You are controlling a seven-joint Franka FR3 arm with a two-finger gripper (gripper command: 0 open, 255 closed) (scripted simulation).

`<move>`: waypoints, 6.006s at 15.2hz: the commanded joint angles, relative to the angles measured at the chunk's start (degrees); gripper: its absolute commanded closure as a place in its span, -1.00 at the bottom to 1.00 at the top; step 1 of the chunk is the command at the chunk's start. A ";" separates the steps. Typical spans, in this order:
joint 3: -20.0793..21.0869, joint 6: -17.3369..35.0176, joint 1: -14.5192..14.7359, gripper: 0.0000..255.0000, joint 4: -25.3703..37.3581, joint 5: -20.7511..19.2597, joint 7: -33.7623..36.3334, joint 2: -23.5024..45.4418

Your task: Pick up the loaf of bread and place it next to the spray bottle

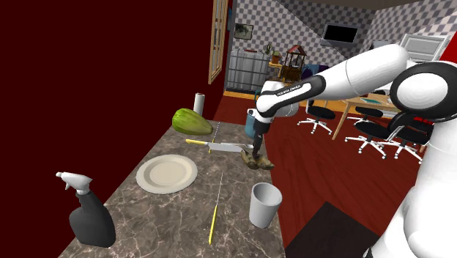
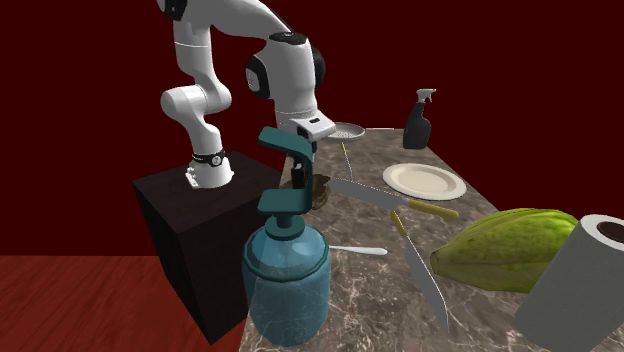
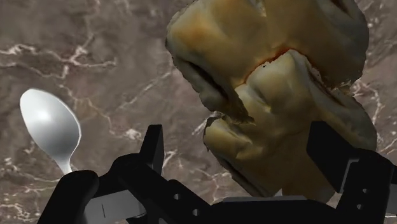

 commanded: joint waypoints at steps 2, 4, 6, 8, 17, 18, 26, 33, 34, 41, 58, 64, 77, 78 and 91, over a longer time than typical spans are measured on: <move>0.26 2.06 0.08 -1.00 -0.63 0.55 -0.36 1.47; 0.45 3.78 0.11 -1.00 -1.24 1.01 -0.65 2.59; 0.45 3.78 0.11 -1.00 -1.24 1.00 -0.65 2.59; 0.45 3.78 0.11 -1.00 -1.24 1.00 -0.65 2.59; 0.46 3.76 0.12 1.00 -1.23 1.00 -0.63 2.59; 0.46 3.77 0.12 1.00 -1.23 1.00 -0.64 2.60; 0.25 1.13 0.21 1.00 -0.28 0.28 0.05 0.83; -0.01 -3.61 0.33 1.00 1.88 -0.81 1.16 -1.86; -0.04 -4.29 0.34 1.00 2.24 -0.94 1.30 -2.20; -0.19 -9.18 0.38 1.00 5.12 -1.78 2.25 -4.30; -0.37 -21.52 0.34 1.00 14.83 -2.96 4.04 -7.09; -0.42 -26.07 0.27 1.00 19.27 -3.12 4.53 -7.22; -0.60 -36.51 -0.04 1.00 31.19 -2.98 5.40 -5.76; -0.62 -37.37 -0.07 1.00 32.27 -2.93 5.45 -5.53; 4.96 -37.42 6.63 1.00 29.24 -3.92 17.76 -10.09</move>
